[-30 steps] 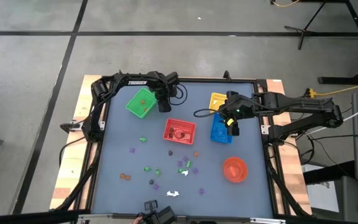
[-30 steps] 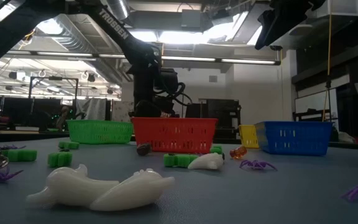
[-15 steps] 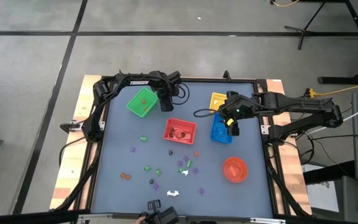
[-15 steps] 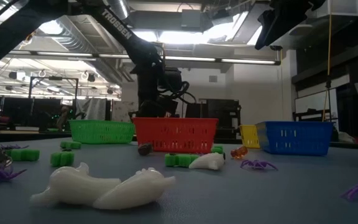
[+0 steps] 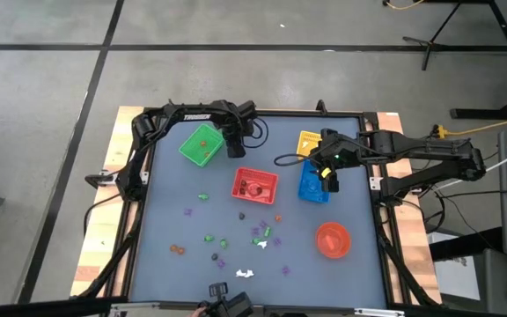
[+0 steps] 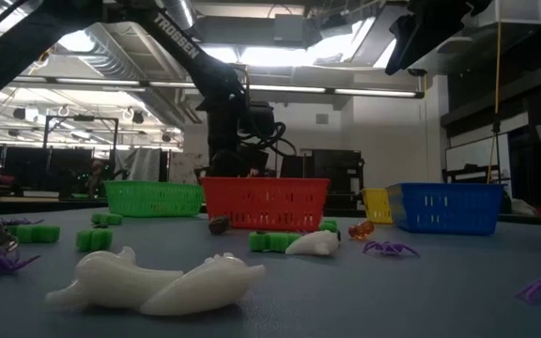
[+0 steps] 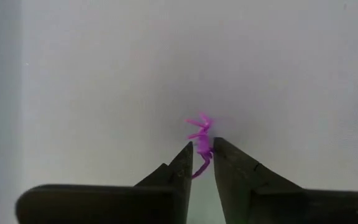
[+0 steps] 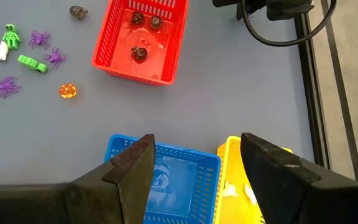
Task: Sort Halloween decoration
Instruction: Put the violet spider toy into the blue bin
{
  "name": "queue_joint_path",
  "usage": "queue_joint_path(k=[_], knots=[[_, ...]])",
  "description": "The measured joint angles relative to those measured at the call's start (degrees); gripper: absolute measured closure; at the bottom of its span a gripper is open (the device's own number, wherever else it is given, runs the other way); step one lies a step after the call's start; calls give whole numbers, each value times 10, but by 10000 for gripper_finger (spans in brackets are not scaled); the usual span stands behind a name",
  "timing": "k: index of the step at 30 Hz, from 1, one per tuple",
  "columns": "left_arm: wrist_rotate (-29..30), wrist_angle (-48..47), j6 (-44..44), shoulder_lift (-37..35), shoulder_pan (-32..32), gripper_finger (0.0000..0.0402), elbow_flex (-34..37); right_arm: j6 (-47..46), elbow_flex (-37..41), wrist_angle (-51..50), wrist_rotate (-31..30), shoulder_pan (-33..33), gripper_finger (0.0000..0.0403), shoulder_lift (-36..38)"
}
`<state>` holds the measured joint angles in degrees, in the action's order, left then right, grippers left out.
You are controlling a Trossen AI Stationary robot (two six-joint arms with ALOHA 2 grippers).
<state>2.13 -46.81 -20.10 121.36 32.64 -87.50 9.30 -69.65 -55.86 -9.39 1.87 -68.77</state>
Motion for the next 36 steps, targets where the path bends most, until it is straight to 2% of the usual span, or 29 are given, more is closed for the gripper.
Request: queue_joint_path(k=[12, 36], knots=[[0, 0, 0, -1, 0, 399, -1, 0, 0, 0, 0, 0, 166, 0], [1, 1, 0, -2, -12, 401, -1, 5, 0, 0, -12, 0, 166, 0]])
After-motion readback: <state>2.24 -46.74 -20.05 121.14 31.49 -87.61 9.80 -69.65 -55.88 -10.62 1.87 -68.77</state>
